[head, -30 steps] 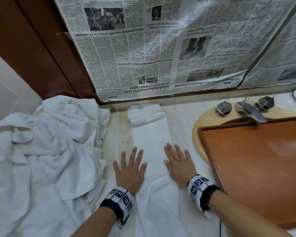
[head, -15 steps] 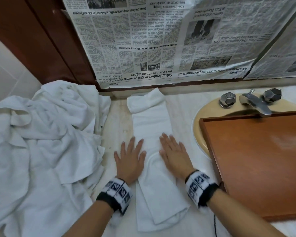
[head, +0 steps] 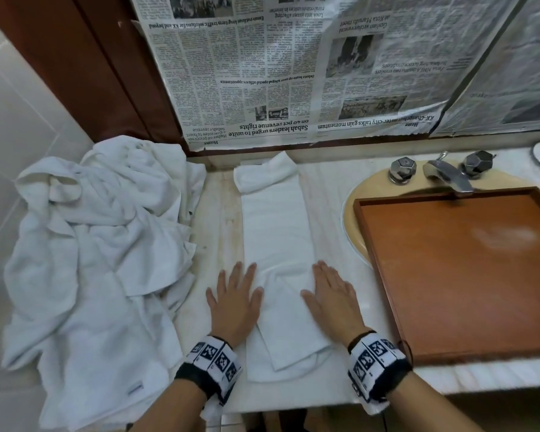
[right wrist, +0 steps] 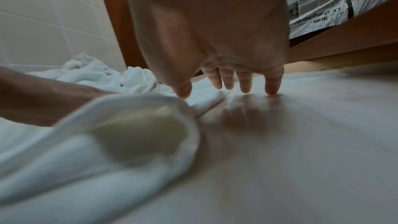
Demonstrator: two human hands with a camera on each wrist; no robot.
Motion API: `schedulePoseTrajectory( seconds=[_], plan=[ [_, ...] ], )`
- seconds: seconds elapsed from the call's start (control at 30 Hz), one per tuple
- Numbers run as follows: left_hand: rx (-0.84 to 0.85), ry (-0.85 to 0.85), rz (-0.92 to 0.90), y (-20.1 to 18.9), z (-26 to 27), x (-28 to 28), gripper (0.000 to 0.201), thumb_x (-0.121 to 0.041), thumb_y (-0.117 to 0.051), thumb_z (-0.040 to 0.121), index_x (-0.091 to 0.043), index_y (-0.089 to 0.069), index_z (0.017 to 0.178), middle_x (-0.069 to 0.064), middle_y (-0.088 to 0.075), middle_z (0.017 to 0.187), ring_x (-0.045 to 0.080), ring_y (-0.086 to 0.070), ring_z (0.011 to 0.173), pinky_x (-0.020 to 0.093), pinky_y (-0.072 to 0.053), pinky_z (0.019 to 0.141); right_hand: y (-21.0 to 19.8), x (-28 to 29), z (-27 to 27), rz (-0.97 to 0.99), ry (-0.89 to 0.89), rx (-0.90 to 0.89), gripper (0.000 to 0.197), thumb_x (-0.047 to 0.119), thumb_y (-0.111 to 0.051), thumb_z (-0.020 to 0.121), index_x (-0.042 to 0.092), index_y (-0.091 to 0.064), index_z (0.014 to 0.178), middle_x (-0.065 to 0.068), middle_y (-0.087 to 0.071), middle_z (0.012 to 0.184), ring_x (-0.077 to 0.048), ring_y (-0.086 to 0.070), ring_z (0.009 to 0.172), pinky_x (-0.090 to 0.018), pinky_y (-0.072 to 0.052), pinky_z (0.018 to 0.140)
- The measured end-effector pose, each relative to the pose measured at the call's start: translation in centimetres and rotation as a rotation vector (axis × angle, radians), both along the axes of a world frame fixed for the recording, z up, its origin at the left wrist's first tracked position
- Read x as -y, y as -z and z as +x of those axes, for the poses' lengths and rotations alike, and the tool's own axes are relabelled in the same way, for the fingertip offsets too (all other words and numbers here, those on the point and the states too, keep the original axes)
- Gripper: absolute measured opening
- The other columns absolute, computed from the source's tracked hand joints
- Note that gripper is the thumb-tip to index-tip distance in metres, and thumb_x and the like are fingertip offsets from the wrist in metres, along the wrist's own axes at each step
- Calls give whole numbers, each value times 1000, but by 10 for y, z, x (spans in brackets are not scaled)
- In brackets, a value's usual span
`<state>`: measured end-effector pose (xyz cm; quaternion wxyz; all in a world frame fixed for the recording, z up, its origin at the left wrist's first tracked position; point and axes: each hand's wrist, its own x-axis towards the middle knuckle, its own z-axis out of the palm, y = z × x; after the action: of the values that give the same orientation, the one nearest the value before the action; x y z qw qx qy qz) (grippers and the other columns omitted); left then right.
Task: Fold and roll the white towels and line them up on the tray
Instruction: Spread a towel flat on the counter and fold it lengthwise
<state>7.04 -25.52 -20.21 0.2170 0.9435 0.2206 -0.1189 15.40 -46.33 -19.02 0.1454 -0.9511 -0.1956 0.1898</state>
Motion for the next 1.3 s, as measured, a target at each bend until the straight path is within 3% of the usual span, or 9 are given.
schedulePoseTrajectory(
  seconds=[0.17, 0.27, 0.37, 0.47, 0.63, 0.8, 1.0, 1.17, 1.3],
  plan=[
    [-17, 33, 63, 0, -25, 9, 52, -50, -19, 105, -49, -5, 155, -18, 3, 166, 19, 6, 153, 60, -2, 120, 0, 14, -38, 41, 25, 84, 51, 40, -44, 103, 18, -38, 149, -3, -33, 157, -23, -32, 142, -40, -27, 112],
    [8, 10, 31, -5, -29, 4, 52, -47, -31, 104, -43, -19, 155, -12, -4, 167, 23, -1, 153, 58, -7, 120, -1, 17, -46, 177, 88, 104, 31, 26, -52, 99, 14, -56, 127, -5, -52, 130, -29, -49, 120, -42, -40, 96],
    [110, 90, -21, -7, -43, 5, 51, -49, -47, 98, -35, -42, 147, -6, -23, 162, 24, -23, 148, 51, -22, 118, -5, 19, -57, 276, 95, -29, 30, 25, -51, 99, 16, -55, 127, -1, -52, 118, -23, -51, 113, -37, -41, 96],
    [147, 179, -111, -8, -63, 11, 54, -59, -44, 85, -36, -57, 132, -9, -41, 150, 21, -40, 135, 41, -33, 109, -16, 26, -67, 340, 100, -222, 43, 21, -53, 95, 19, -47, 138, 3, -51, 120, -19, -51, 114, -26, -37, 96],
    [154, 242, -110, -6, -81, 14, 59, -54, -51, 81, -34, -53, 137, -9, -37, 154, 18, -36, 139, 40, -30, 113, -29, 44, -93, 391, 184, -412, 59, 18, -65, 86, 31, -40, 138, 8, -59, 115, -6, -60, 90, -14, -44, 74],
    [118, 326, -158, -11, -86, 13, 59, -42, -66, 81, -40, -51, 138, -9, -23, 161, 18, -24, 147, 42, -24, 115, -23, 50, -120, 413, 241, -240, 41, 17, -67, 92, 21, -49, 130, 3, -60, 88, -8, -58, 80, -16, -44, 71],
    [58, 442, -30, -8, -92, 22, 54, -67, -65, 73, -46, -56, 122, -12, -19, 161, 25, -17, 146, 55, -23, 113, -23, 48, -137, 493, 292, -78, 21, 14, -64, 93, 20, -53, 110, 2, -59, 87, -9, -58, 76, -21, -49, 71],
    [123, 402, -13, -6, -94, 33, 27, -47, -61, 83, -39, -62, 108, -13, -35, 154, 29, -26, 142, 58, -27, 108, -16, 49, -143, 442, 251, 16, 22, 15, -61, 93, 24, -53, 111, 6, -56, 84, -9, -56, 77, -31, -52, 72],
    [192, 329, -173, -5, -96, 27, 19, -39, -61, 82, -29, -65, 98, -10, -48, 145, 21, -34, 139, 56, -28, 109, -12, 54, -144, 402, 229, 72, 20, 16, -58, 94, 25, -54, 111, 7, -54, 85, -10, -56, 77, -34, -53, 71]
  ],
)
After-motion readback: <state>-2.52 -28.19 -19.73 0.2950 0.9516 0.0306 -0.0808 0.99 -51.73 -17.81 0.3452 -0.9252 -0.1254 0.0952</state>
